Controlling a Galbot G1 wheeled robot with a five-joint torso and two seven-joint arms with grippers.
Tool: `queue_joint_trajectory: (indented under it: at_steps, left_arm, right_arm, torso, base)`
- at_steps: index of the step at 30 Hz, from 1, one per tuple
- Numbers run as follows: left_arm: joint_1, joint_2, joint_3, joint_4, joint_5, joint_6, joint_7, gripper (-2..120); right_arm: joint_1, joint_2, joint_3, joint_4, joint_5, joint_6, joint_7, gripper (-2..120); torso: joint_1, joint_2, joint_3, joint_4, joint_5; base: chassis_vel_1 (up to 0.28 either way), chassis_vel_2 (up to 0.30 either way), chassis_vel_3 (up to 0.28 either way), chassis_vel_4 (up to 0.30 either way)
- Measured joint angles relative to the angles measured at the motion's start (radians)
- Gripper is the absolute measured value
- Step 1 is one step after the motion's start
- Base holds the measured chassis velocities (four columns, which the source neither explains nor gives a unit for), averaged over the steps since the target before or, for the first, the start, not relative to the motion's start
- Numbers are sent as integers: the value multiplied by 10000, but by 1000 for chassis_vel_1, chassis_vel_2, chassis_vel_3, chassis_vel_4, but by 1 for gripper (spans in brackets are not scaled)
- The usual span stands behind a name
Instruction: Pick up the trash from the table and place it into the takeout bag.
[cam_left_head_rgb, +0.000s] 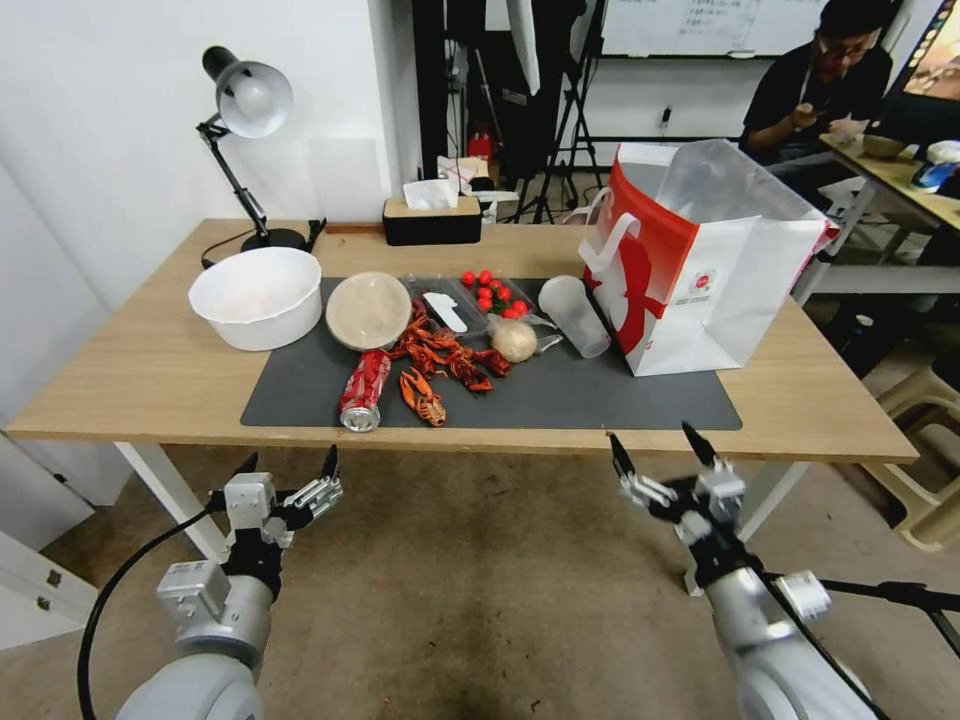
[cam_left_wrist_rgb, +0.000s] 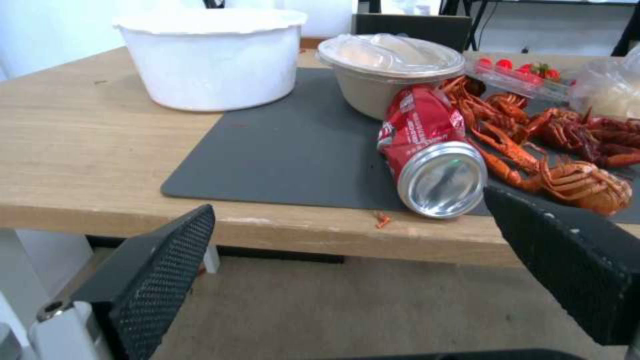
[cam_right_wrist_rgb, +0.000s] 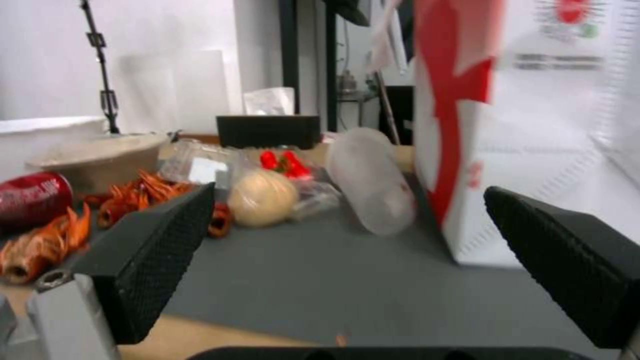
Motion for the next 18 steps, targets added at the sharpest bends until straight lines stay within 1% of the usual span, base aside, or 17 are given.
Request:
queue_joint_trajectory:
  at_steps: [2,3,6,8,10,11,14,15,18]
  left_arm:
    - [11,-33,12,-1,43,-10,2,100]
    - [11,-33,12,-1,43,-10,2,100]
    - [26,-47,4,-41,67,-37,4,100]
    - [29,-48,-1,-45,68,-43,4,100]
    - [75,-84,-43,-51,119,-134,16,100]
    - [75,-84,-43,-51,119,-134,16,100]
    - [137,-127,-62,-45,172,-198,31,100]
    - [137,-127,-62,-45,172,-198,31,100]
    - [115,-180,-86,-3,209,-216,38,100]
  right_arm:
    - [529,-110,-370,-181,56,-173,99,100]
    - [529,-110,-370,-181,56,-173,99,100]
    - [1580,-351,-1171,-587,342,-598,230,100]
    - [1711,-382,-1260,-636,378,-645,255,100]
    - [2661,-580,-1809,-1020,589,-952,350,100]
    - [2661,-580,-1809,-1020,589,-952,350,100]
    - [3878,-826,-2313,-1475,875,-1357,481,100]
    - [3878,-826,-2313,-1475,875,-1357,481,100]
    - [4802,-1024,-2673,-1860,1075,-1890,669,100]
  torso:
    - [0,0,0,0,0]
    - [0,0,0,0,0]
    - [0,0,0,-1,2]
    - [0,0,0,-1,2]
    - [0,0,0,-1,1]
    - [0,0,0,-1,1]
    - [0,0,0,0,0]
    - [0,0,0,0,0]
    - [0,0,0,1,0]
  base:
    - [0,0,0,0]
    - [0,0,0,0]
    - [0,0,0,0]
    - [0,0,0,0]
    - [0,0,0,0]
    - [0,0,0,0]
    - [0,0,0,0]
    - [0,0,0,0]
    - [0,0,0,0]
